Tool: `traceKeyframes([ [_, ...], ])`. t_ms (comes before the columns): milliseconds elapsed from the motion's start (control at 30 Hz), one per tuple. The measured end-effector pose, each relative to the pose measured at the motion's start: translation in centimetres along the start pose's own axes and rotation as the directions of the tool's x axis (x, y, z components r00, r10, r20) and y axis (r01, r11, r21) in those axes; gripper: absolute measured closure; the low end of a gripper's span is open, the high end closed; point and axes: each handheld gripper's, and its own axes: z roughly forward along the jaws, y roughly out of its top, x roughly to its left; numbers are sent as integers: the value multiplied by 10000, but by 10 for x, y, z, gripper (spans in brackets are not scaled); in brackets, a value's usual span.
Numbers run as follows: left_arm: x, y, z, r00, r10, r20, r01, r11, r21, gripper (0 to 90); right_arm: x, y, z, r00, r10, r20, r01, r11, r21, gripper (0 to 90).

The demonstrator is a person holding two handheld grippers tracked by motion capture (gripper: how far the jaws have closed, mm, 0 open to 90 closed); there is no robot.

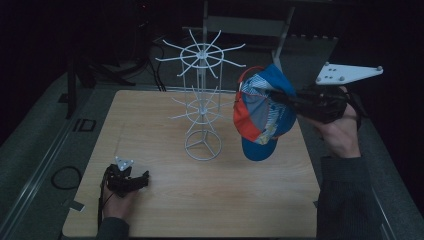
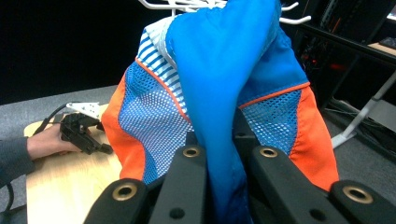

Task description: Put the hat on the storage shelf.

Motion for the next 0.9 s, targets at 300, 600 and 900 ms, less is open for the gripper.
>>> traceKeyframes([
  [300,0,0,0,10000,8,9,-8,10000,18,150,1,5,-3,10000,-23,-32,23,9999,-170,879],
  [600,0,0,0,10000,0,1,0,10000,0,150,1,10,-5,10000,-93,5,94,9993,-364,879],
  [900,0,0,0,10000,2,5,-2,10000,1,150,-5,15,-1,10000,32,91,-28,9990,-447,880],
])
